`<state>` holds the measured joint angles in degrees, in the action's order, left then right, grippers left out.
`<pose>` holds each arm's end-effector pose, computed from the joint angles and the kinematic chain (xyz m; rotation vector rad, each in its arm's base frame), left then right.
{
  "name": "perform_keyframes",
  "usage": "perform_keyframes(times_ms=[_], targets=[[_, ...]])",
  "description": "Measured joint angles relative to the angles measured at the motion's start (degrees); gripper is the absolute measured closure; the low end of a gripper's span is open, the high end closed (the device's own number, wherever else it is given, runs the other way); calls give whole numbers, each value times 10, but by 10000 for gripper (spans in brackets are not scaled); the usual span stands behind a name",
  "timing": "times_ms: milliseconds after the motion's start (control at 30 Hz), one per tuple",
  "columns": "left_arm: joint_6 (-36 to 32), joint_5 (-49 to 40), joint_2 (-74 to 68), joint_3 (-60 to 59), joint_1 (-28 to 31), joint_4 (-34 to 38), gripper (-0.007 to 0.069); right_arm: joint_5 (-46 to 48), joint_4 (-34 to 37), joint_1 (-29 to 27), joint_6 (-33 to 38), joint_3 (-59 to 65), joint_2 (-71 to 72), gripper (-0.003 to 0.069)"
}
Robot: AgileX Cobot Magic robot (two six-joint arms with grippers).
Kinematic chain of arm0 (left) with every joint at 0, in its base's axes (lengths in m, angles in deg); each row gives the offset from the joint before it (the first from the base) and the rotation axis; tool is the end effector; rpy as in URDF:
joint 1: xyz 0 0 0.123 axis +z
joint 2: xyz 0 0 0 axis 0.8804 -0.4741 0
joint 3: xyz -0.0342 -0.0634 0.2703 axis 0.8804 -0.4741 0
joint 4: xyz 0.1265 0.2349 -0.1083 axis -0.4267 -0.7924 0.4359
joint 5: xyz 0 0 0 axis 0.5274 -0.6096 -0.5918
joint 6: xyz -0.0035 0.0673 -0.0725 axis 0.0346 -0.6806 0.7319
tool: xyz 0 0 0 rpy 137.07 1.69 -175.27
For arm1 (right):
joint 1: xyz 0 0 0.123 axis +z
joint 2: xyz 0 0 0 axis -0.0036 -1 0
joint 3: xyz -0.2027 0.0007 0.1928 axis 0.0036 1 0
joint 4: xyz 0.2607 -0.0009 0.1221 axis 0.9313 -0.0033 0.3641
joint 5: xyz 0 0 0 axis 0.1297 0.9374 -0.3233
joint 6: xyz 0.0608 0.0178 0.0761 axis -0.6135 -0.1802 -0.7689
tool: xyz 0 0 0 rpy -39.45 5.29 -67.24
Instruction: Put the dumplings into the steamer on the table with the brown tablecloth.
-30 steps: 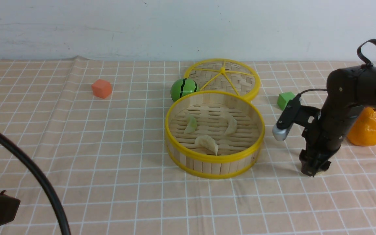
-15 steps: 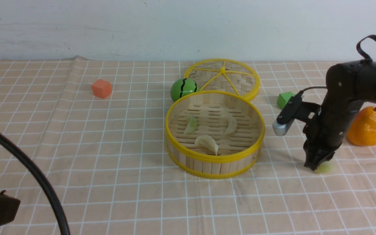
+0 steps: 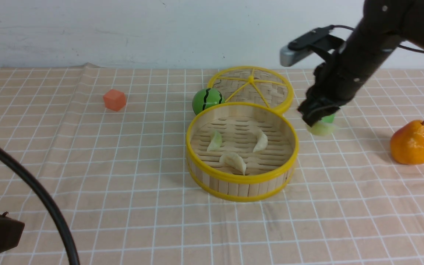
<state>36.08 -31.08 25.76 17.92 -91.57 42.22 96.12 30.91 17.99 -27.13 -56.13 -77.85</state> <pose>0.1330 -0.0784 0.3701 0.4356 2.3567 -0.3466 0.4476 0.1608 0.2906 -0.9086 2.5267 0.2145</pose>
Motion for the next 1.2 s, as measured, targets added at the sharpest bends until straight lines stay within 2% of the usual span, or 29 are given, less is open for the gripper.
perform_keyframes(times_ms=[167, 233, 400, 500, 667, 767, 933, 1033, 1200], targets=[[0, 1, 0, 0, 0, 0, 523, -65, 8, 68, -49, -5, -16, 572], [0, 1, 0, 0, 0, 0, 522, -77, 8, 77, -63, -6, -31, 572], [0, -6, 0, 0, 0, 0, 517, -83, 4, 80, -85, -6, -88, 577], [0, -8, 0, 0, 0, 0, 515, -90, 2, 80, -88, -6, -112, 636], [0, -9, 0, 0, 0, -1, 515, -94, 2, 80, -88, -6, -125, 652], [0, -12, 0, 0, 0, -7, 515, -94, -10, 80, -91, -6, -130, 640], [0, -17, 13, 0, 0, -24, 514, -76, -54, 80, -130, -21, -127, 564], [6, -17, 53, 0, 0, -28, 513, -24, -79, 80, -145, -59, -106, 501], [38, -13, 135, -3, 0, -32, 513, 18, -61, 80, -144, -78, -36, 480]])
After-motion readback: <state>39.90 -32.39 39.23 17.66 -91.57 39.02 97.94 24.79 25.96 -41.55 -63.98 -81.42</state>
